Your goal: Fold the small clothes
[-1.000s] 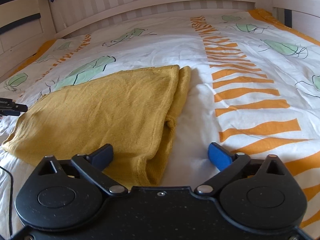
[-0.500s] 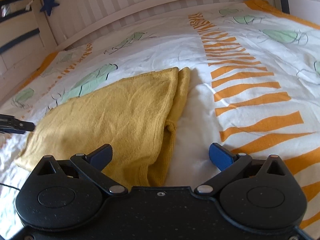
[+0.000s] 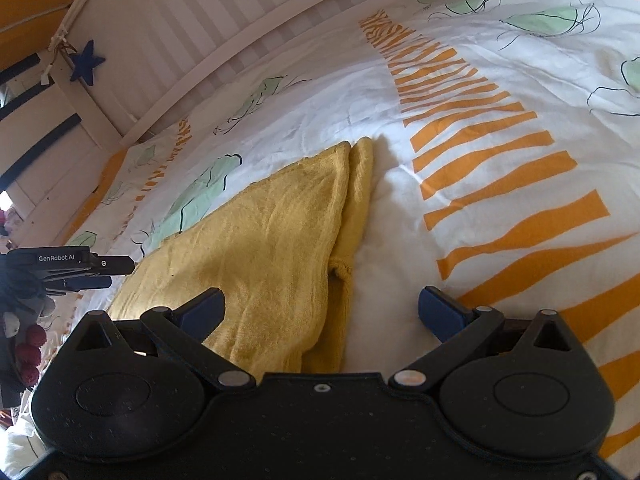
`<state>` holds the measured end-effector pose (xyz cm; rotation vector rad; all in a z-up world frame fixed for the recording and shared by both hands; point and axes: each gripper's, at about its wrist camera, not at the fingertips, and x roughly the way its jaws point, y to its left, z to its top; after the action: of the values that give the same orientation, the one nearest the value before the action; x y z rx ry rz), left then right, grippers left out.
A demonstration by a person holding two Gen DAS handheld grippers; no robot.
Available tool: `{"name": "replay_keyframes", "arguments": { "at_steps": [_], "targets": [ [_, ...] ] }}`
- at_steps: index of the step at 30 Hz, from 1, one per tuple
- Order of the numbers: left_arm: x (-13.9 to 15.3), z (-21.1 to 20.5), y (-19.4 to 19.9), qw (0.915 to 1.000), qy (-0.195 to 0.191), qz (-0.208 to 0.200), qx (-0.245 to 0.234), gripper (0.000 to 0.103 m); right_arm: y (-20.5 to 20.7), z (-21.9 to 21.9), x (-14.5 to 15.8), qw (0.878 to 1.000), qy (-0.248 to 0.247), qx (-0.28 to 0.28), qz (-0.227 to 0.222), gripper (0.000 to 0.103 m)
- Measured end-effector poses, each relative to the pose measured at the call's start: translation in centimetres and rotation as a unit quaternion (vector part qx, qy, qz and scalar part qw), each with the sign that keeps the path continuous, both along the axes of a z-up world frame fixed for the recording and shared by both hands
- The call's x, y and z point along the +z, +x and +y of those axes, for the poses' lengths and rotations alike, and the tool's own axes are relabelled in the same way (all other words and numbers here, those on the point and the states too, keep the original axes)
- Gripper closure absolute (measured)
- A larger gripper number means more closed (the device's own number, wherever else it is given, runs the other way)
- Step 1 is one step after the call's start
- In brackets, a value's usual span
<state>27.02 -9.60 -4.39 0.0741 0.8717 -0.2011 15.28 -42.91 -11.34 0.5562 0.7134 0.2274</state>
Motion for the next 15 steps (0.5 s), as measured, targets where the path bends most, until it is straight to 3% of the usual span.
{"name": "replay_keyframes", "arguments": {
  "at_steps": [15],
  "targets": [
    [-2.3,-1.0,2.0,0.9993,0.024,0.028,0.001,0.032,0.0,-1.2,-0.2,0.997,0.081,0.001,0.005,0.0]
  ]
}}
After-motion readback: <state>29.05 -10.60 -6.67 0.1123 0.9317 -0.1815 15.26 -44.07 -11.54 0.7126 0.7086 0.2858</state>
